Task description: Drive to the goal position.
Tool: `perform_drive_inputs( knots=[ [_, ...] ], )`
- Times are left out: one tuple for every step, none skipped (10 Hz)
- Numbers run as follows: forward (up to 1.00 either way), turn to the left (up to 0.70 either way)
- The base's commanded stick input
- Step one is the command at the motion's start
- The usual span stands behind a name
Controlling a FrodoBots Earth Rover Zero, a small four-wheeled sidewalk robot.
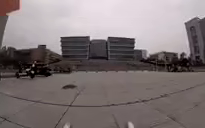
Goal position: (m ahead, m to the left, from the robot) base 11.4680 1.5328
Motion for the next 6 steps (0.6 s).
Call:
perform_drive_inputs(
  knots=[
    [0.70, 0.00],
    [0.70, 0.00],
    [0.70, 0.00],
    [0.70, 0.00],
    [0.70, 0.00],
    [0.70, 0.02]
  ],
)
